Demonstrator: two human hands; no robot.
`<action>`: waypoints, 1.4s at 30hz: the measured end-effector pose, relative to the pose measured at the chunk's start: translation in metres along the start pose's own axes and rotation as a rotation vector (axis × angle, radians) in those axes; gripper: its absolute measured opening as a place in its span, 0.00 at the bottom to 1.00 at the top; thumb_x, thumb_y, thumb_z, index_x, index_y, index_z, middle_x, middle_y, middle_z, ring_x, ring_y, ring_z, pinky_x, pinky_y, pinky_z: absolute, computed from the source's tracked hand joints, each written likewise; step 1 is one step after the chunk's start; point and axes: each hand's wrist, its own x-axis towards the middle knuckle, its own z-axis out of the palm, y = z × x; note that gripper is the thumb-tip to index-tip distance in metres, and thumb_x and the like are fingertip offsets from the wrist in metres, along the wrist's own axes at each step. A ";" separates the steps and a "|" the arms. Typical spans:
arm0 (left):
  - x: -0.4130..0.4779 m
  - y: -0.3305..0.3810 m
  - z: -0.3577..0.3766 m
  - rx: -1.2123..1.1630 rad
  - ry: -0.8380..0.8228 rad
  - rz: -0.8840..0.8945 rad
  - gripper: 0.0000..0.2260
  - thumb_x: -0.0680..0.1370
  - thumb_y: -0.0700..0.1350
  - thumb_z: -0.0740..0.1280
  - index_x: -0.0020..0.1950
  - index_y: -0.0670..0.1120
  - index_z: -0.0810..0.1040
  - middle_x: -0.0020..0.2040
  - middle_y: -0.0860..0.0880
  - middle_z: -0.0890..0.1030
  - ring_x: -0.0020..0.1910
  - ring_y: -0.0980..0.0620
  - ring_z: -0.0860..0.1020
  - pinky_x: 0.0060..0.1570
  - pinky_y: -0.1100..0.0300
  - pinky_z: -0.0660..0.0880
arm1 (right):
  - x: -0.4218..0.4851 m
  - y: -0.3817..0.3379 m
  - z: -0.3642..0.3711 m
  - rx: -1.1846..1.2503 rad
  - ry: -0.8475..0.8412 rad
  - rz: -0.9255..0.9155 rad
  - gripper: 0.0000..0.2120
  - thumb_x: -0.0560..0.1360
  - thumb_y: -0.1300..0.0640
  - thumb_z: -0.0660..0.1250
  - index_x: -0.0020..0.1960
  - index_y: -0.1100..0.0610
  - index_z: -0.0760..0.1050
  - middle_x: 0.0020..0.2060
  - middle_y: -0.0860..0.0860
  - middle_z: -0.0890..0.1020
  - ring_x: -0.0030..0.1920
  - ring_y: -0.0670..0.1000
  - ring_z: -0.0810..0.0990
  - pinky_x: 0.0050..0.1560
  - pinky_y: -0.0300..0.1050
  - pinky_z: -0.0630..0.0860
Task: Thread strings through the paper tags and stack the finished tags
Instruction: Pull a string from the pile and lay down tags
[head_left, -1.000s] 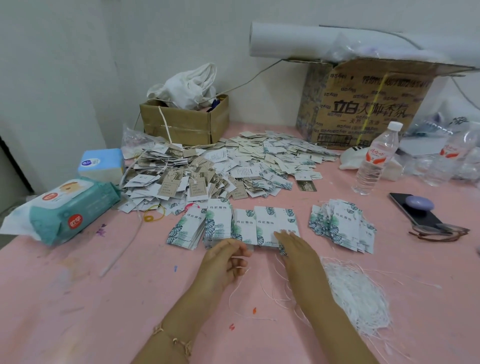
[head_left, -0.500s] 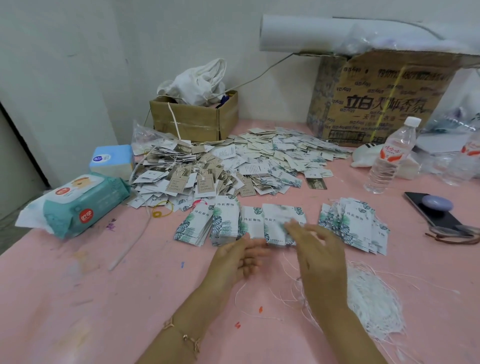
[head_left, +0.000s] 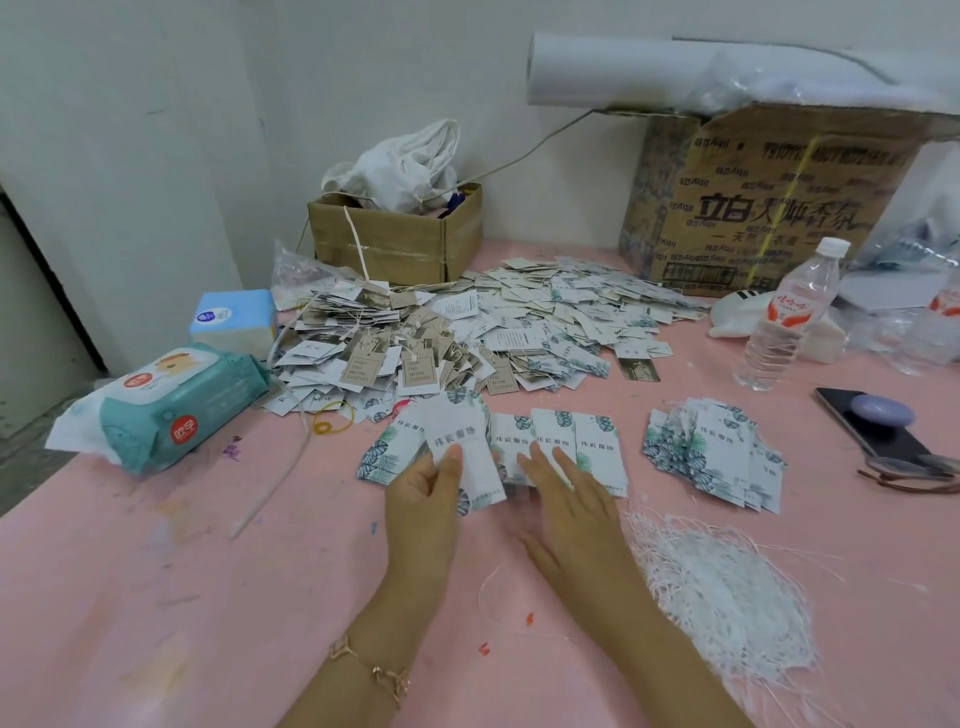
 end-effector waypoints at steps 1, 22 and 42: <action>0.002 -0.002 -0.002 -0.006 0.029 -0.012 0.09 0.80 0.44 0.65 0.44 0.46 0.83 0.44 0.48 0.86 0.44 0.51 0.82 0.47 0.57 0.77 | 0.000 0.003 0.005 -0.066 -0.042 -0.013 0.30 0.81 0.47 0.55 0.76 0.42 0.42 0.76 0.39 0.49 0.74 0.40 0.32 0.75 0.44 0.36; -0.005 -0.006 0.007 0.109 -0.255 -0.268 0.08 0.81 0.39 0.63 0.49 0.38 0.80 0.37 0.36 0.82 0.21 0.50 0.75 0.20 0.63 0.71 | -0.005 0.011 -0.015 -0.020 0.716 0.156 0.12 0.67 0.67 0.76 0.48 0.56 0.83 0.39 0.48 0.80 0.42 0.49 0.68 0.50 0.33 0.64; -0.002 -0.011 0.005 0.113 -0.307 0.044 0.08 0.82 0.39 0.60 0.52 0.43 0.80 0.50 0.41 0.85 0.50 0.43 0.83 0.50 0.50 0.80 | -0.008 0.010 -0.018 0.522 0.218 0.068 0.10 0.71 0.50 0.73 0.51 0.45 0.77 0.47 0.40 0.75 0.44 0.44 0.76 0.44 0.30 0.69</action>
